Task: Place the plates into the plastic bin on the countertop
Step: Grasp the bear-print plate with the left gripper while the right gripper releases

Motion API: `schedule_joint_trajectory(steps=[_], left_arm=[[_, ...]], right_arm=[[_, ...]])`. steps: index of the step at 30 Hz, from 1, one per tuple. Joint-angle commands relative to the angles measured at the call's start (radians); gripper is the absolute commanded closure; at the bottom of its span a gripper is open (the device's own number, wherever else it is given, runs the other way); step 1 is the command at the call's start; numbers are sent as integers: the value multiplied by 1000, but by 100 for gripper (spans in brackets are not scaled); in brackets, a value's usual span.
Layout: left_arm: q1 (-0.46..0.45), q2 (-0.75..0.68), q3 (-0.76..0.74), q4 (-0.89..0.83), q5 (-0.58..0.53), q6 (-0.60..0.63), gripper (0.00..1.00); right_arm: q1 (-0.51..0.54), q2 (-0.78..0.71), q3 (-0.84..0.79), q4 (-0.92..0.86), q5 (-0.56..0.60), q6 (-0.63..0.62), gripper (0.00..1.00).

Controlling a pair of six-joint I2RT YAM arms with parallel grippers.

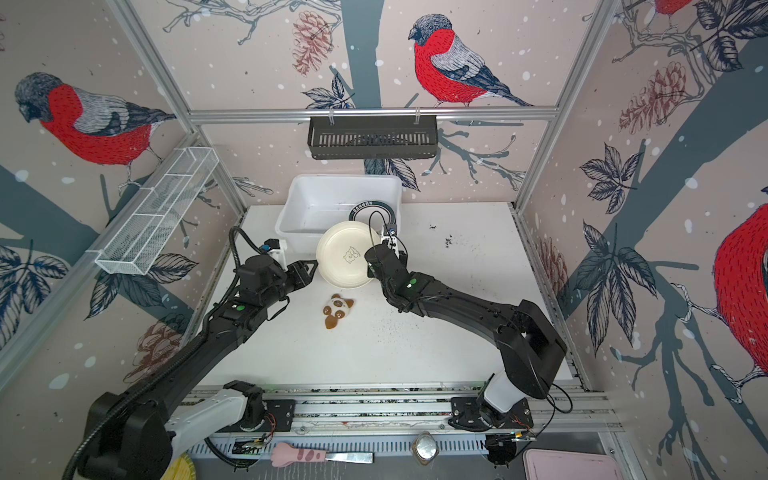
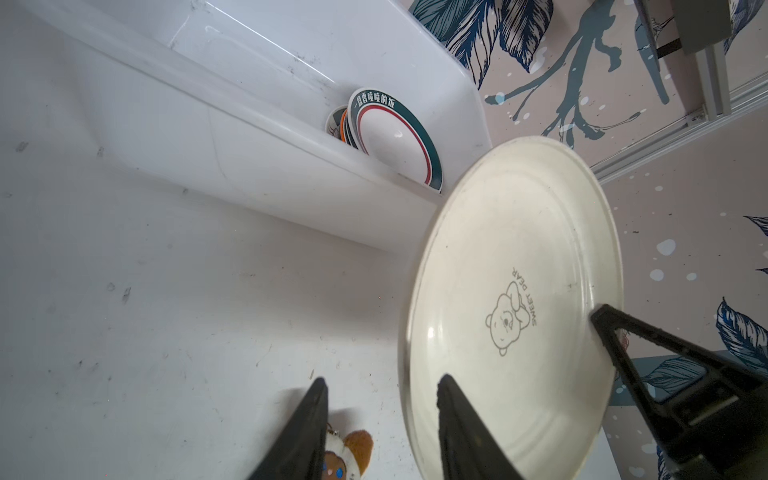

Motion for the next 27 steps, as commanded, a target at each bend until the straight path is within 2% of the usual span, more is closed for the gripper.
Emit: schedule_joint_trajectory(steps=[1,7,12,14,18,20,21,22,24,25,26,27], left_arm=[[-2,22,21,78,30,-1,56],[-17,85,60,89,61,16,57],[-33,131,100,73,67,26,63],[-33,143,114,72,73,29,68],[-33,165,143,70,83,32,88],[-36,174,156,70,81,33,92],[-36,179,160,74,84,36,98],[-35,184,163,76,85,38,100],[-36,196,172,82,79,36,100],[-36,205,180,92,84,40,100],[-36,216,191,92,83,44,100],[-36,230,210,87,72,51,100]], right_arm=[[-9,-20,-17,66,-56,18,100],[-45,-35,-53,128,-175,35,100],[-56,-38,-71,153,-219,44,100],[-58,-38,-71,151,-219,44,100],[-62,-48,-74,150,-223,31,100],[-66,-51,-74,149,-226,22,100],[-69,-54,-74,148,-229,21,100],[-73,-54,-75,147,-238,18,98],[-80,-60,-78,148,-251,17,86],[-84,-64,-83,151,-257,16,75],[-86,-69,-87,154,-264,18,57],[-91,-76,-92,158,-273,21,31]])
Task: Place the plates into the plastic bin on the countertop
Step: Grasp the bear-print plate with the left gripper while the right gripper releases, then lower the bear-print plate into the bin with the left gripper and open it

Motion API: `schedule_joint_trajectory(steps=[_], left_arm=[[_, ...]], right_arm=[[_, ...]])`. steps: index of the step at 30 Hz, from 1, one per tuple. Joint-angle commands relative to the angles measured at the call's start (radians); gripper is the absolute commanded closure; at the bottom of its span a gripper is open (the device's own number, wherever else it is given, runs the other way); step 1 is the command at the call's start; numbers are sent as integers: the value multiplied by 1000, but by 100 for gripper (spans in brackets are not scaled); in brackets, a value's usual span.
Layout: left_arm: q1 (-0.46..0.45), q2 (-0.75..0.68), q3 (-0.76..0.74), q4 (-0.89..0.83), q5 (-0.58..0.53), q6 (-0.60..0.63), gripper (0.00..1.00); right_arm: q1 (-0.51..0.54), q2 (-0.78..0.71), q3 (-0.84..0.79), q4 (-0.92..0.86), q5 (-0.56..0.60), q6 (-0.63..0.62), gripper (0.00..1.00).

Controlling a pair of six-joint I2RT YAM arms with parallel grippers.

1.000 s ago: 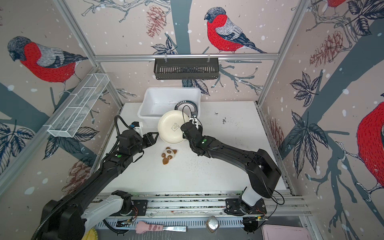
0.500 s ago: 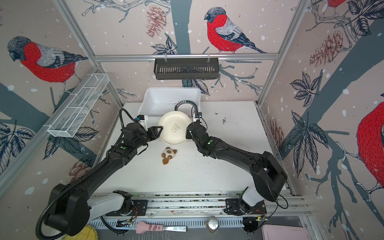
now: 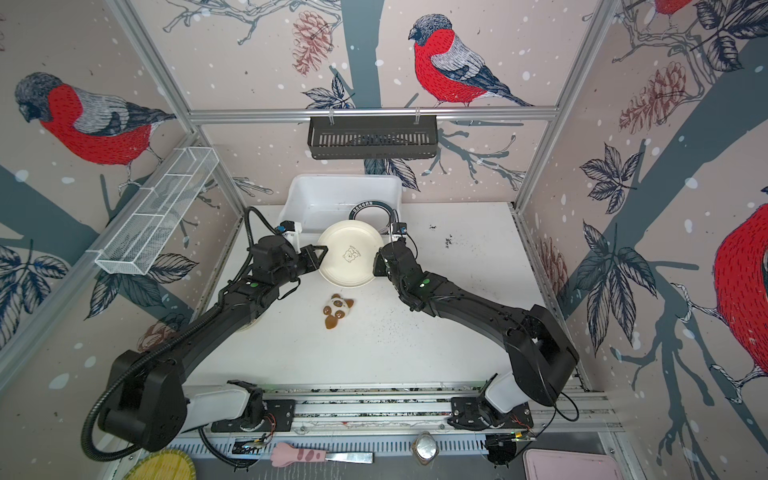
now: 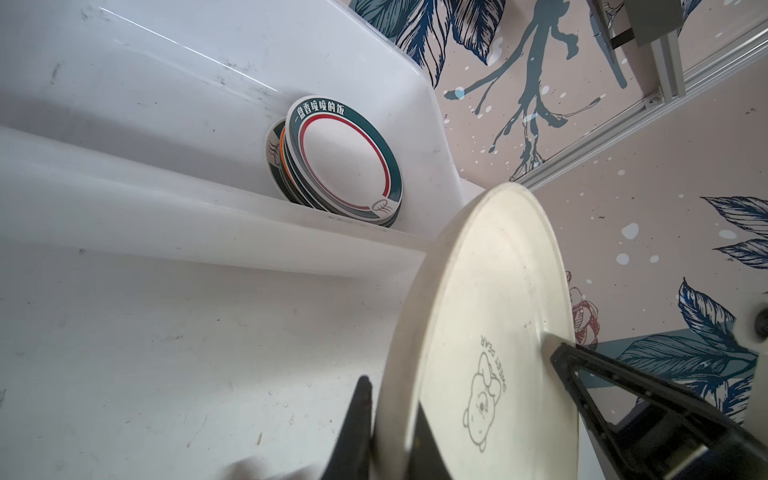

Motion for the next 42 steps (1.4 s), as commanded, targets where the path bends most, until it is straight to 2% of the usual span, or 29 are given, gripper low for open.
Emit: schedule_joint_trajectory(steps=[1,3,7,16,21,24,29,34,42], left_arm=[[-1,33,53,37,-19,22,100],[-2,58,90,43,-64,26,100],[8,128,163,108,-95,12,100],[50,380,418,165,-86,-7,100],[50,560,597,85,-166,54,100],[49,664,686,52,-168,64,100],[44,816,839,-47,-178,88,100],[7,944,1028,-189,-261,179,100],[2,1124,1284,-369,-250,182,100]], right_arm=[[-11,-24,-10,56,-35,-2,19],[-15,-47,-13,37,-18,-3,9],[-18,-138,-32,-15,75,-34,2],[-24,-464,-160,-139,224,-28,0],[-23,-646,-259,-174,270,0,1],[-23,-721,-284,-214,300,16,1],[-30,-754,-298,-258,325,20,1],[-33,-749,-310,-252,316,17,1],[-37,-745,-318,-271,309,34,1]])
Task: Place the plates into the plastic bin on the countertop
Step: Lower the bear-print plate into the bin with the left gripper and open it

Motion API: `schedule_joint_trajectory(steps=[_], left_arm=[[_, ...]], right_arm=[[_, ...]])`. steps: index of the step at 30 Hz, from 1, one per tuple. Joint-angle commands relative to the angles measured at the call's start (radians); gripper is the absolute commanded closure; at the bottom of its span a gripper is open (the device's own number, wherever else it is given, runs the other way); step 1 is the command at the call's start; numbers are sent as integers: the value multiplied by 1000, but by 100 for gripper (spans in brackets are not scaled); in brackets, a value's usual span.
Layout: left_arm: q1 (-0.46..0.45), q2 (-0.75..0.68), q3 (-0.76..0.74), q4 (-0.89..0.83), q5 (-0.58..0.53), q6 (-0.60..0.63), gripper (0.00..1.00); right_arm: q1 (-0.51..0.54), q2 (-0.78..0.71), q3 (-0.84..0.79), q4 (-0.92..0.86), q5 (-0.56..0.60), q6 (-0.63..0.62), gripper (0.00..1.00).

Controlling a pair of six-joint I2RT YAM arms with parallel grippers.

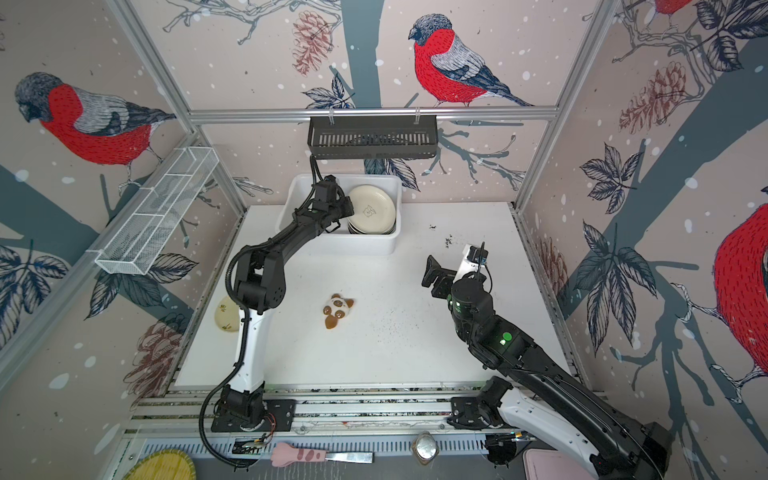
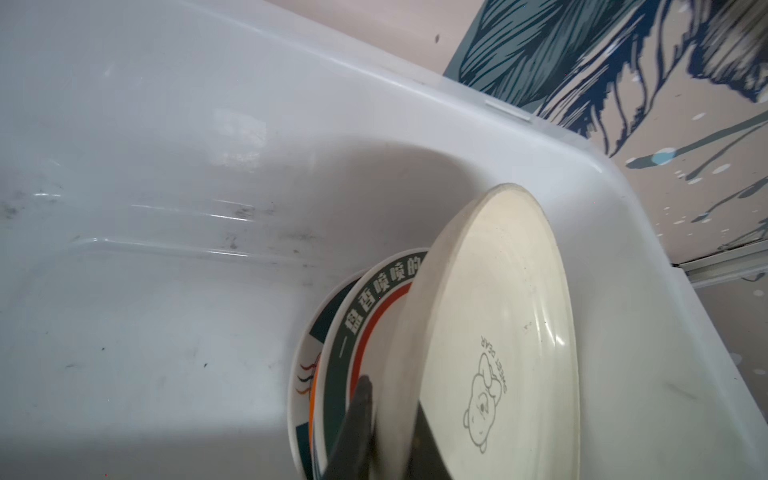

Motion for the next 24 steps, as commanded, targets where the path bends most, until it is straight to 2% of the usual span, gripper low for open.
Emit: schedule_joint_trajectory(steps=[1,2,3,4,6,7,8,9,10,14,24], left_arm=[[-1,44,70,-92,-17,12,100],[0,56,86,-102,-16,13,100],[0,68,99,-106,-6,13,89],[-1,78,112,-109,4,14,74],[-2,94,134,-118,20,20,55],[-4,101,147,-127,20,25,40],[-6,109,164,-142,21,35,29],[-8,119,191,-167,20,51,12],[-14,126,216,-194,14,65,3],[-22,91,201,-210,-1,98,3],[-26,-129,-64,-102,-18,69,3]], right_arm=[[-2,0,2,-27,16,29,1],[-3,-1,2,-36,21,34,1],[-3,-2,2,-47,26,38,1],[-6,-4,2,-54,29,40,1],[-11,-6,-2,-56,28,38,1],[-15,-8,-5,-53,26,37,1],[-18,-8,-6,-50,18,32,1],[-22,-6,-10,-42,4,22,1],[-27,-5,-15,-37,-8,18,1],[-48,11,-30,-7,-56,8,1],[-76,60,-19,26,-108,-36,1]])
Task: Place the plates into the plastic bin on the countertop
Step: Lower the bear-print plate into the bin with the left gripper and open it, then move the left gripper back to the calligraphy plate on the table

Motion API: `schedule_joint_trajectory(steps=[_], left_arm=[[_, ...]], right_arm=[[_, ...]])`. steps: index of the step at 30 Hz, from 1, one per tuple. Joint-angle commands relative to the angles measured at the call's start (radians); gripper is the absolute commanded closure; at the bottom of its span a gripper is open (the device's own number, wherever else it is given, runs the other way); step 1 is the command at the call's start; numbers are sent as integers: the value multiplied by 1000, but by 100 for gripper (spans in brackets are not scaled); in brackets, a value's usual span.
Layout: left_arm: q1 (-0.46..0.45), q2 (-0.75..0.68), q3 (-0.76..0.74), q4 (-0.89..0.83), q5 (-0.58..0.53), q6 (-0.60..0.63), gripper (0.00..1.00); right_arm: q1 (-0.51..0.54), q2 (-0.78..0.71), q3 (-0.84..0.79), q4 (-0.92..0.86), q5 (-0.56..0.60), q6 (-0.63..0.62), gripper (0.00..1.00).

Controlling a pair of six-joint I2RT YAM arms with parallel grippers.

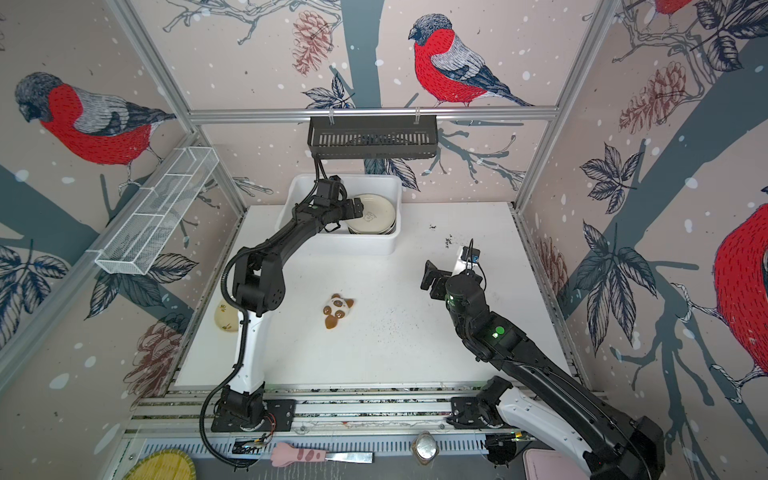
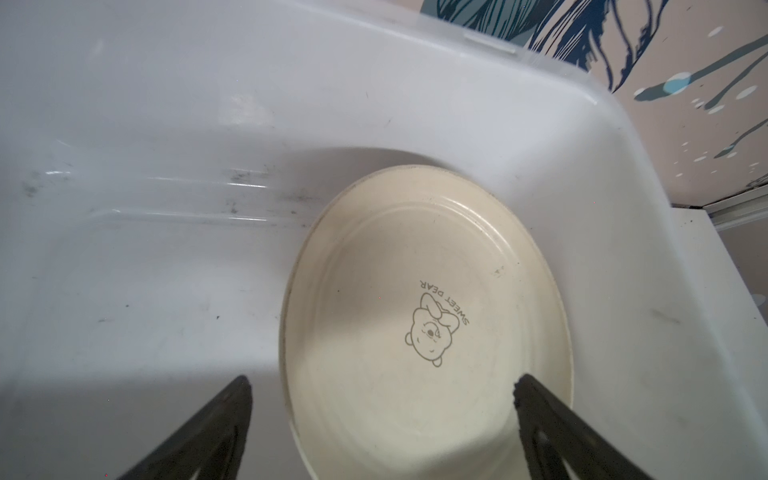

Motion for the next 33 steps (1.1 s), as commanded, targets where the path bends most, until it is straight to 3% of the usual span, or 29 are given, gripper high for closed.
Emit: schedule_joint_trajectory(steps=[1,5,11,14,17,20,23,30,33], left_arm=[[0,-47,-50,37,-20,-11,3],[0,-130,-180,72,-23,-23,3],[0,-369,-437,215,-78,-8,2],[1,-461,-471,161,-179,34,2],[1,-567,-529,83,-326,0,2],[3,-705,-651,32,-508,-39,2],[8,-870,-790,-35,-596,-94,2],[40,-1173,-1033,-253,-590,-277,2],[173,-1254,-1156,-263,-435,-299,2]], right_arm=[[-9,-1,6,40,-31,-26,1],[-12,6,7,67,-73,-60,1],[-8,102,57,78,-182,-84,1],[-8,139,68,103,-205,-102,1],[-8,178,95,132,-270,-138,1],[-8,222,121,157,-326,-184,1],[-21,259,127,168,-327,-196,1],[-81,283,123,189,-496,-217,1],[-95,267,116,182,-532,-220,1]])
